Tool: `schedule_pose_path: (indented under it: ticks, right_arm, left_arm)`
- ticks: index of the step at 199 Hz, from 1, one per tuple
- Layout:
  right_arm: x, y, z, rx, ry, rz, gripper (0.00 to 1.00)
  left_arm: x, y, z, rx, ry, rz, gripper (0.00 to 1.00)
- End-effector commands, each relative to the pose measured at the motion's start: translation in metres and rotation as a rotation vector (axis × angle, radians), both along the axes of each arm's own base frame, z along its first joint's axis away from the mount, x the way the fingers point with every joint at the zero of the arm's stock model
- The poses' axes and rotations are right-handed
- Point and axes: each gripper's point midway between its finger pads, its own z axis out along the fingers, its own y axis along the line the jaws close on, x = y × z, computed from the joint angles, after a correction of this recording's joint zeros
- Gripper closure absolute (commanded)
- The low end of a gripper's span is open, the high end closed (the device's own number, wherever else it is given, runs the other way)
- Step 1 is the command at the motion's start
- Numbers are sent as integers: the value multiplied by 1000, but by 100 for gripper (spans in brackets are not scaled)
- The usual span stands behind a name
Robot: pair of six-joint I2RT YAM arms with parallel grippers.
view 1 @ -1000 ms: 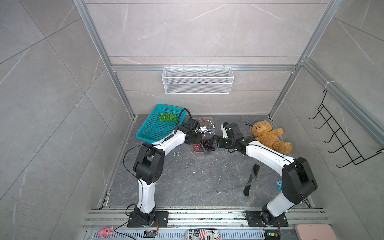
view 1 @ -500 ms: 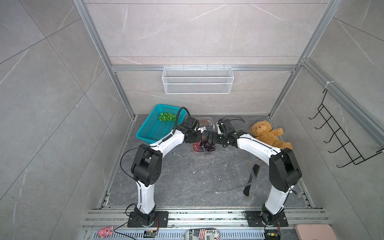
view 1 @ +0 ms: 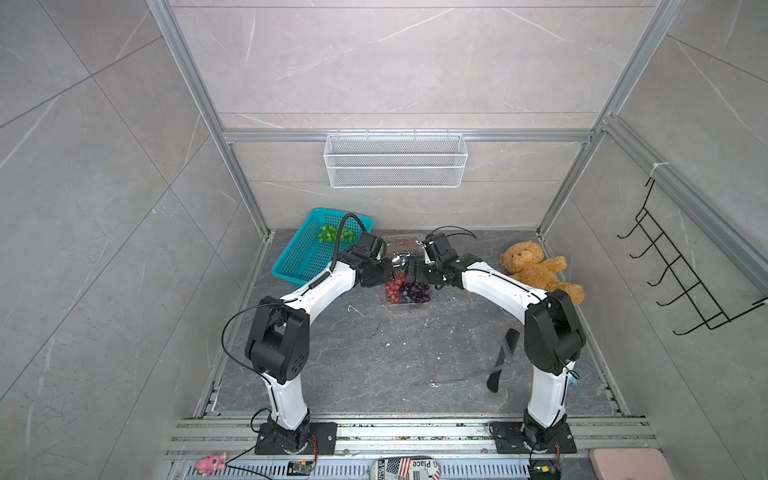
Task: Pack grapes into containers
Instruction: Place the grape into the packing box, then close the packing box at the center of the board.
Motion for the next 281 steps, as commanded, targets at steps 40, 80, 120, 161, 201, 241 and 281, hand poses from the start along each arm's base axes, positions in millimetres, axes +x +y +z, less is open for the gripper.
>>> schedule_pose_path:
  ticks: [40,80,120,161,201,241,281]
  right_arm:
    - [20,2,-11,-94,30,-36,3]
    - [24,0,-33,-181,57,-39,3]
    - [19,-3,-47,-204,80,-24,3]
    - [10,-10,-55,-222,90,-24,3]
    - [7,-15,-70,-249,105,-22,3]
    - [9,-15,-72,-262,105,-20,3]
    - [11,-14,-47,-241,73,-14,2]
  left_arm:
    - [6,9,41,-100,-68,33,28]
    - [10,16,41,-113,-65,56,15]
    - [14,22,39,-122,-63,71,11]
    - [20,20,33,-122,-57,66,9]
    - [24,19,30,-126,-58,75,1]
    - [30,19,24,-99,-41,79,1]
    - [46,19,26,-104,-53,88,1]
